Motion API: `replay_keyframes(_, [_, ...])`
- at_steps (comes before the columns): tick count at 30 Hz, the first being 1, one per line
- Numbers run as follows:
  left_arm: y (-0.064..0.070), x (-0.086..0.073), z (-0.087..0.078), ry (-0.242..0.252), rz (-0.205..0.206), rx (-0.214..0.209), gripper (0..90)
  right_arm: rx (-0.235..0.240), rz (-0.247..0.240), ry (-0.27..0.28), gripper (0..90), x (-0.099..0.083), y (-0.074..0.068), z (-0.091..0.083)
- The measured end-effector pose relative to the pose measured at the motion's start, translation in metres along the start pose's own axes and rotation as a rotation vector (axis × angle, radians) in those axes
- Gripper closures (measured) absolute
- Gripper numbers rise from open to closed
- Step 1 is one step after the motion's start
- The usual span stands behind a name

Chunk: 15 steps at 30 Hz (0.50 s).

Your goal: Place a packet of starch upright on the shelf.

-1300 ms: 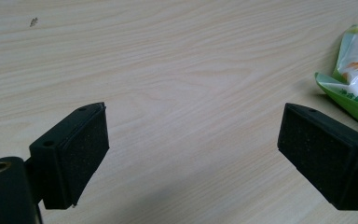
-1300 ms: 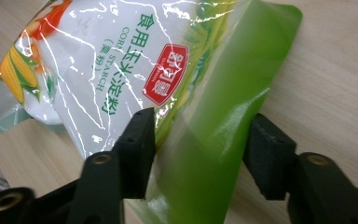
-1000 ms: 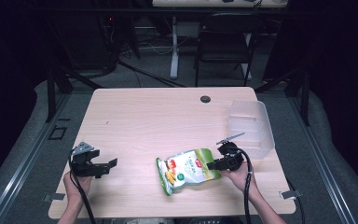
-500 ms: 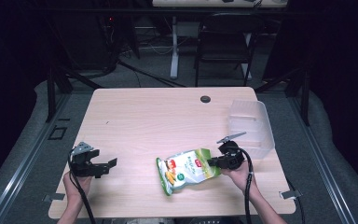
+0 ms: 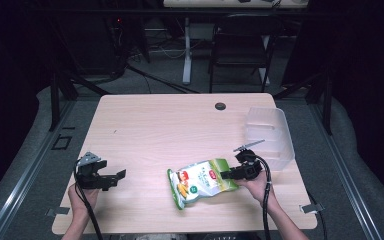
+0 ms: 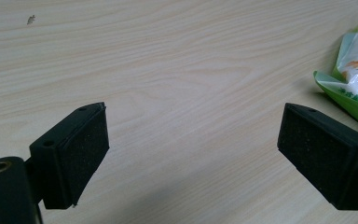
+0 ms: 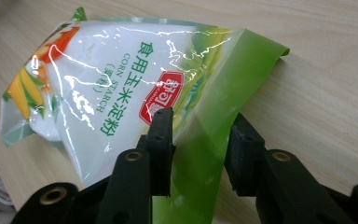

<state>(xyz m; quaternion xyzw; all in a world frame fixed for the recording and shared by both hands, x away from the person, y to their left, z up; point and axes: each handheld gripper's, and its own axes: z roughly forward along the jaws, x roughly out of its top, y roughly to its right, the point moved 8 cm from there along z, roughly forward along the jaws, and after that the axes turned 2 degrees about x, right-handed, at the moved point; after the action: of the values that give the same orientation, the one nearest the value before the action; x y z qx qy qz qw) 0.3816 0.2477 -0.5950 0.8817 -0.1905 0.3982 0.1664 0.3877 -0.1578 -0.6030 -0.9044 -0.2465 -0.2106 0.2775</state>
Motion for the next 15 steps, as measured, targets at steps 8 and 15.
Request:
replay_keyframes(8, [-0.0016, -0.0009, -0.0003, -0.005, -0.001, 0.002, 8.7, 0.019, 0.005, -0.01, 74.8, 0.0057, 0.0009, 0.0098])
replay_keyframes(15, [0.0002, -0.0008, -0.0004, -0.01, 0.003, 0.001, 8.8, -0.008, -0.028, 0.0, 86.5, 0.0088, -0.005, 0.0091])
